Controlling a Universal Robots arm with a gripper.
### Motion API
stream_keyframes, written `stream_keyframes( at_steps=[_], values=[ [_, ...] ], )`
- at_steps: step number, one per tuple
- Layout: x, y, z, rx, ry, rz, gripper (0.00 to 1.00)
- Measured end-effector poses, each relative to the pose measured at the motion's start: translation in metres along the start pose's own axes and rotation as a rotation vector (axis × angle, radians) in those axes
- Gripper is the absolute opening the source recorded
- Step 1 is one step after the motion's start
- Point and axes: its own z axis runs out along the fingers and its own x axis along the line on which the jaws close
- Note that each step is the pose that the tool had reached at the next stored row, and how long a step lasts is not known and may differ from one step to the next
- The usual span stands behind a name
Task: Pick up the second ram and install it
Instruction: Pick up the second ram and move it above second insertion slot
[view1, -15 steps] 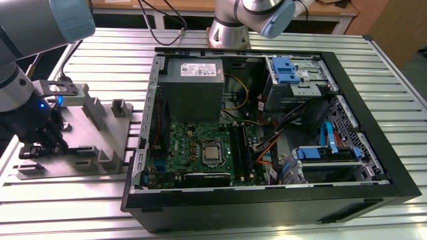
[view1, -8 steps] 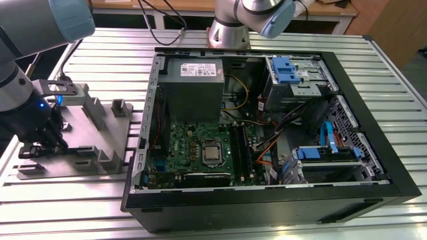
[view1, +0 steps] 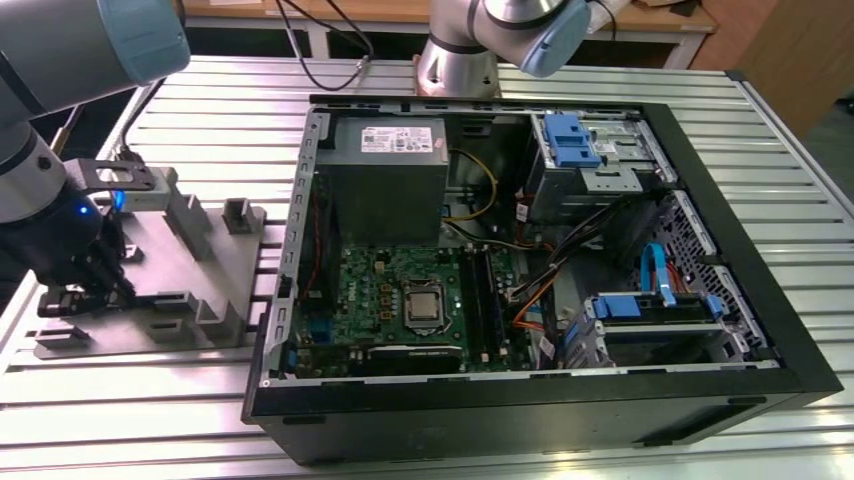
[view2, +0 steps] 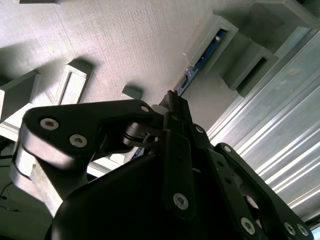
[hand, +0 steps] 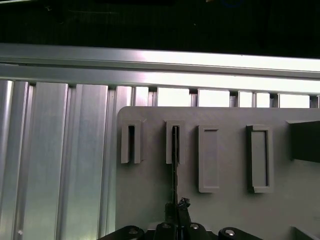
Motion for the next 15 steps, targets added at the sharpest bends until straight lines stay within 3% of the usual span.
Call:
stream_keyframes(
  at_steps=[2, 3, 15],
  values=[
    [0.0000, 0.0000, -0.0001, 0.0000, 0.0000, 0.000, 0.17],
    [0.0000, 0.0000, -0.0001, 0.0000, 0.0000, 0.000, 0.11],
    [0.0000, 0.0000, -0.0005, 0.0000, 0.0000, 0.000, 0.11]
  ],
)
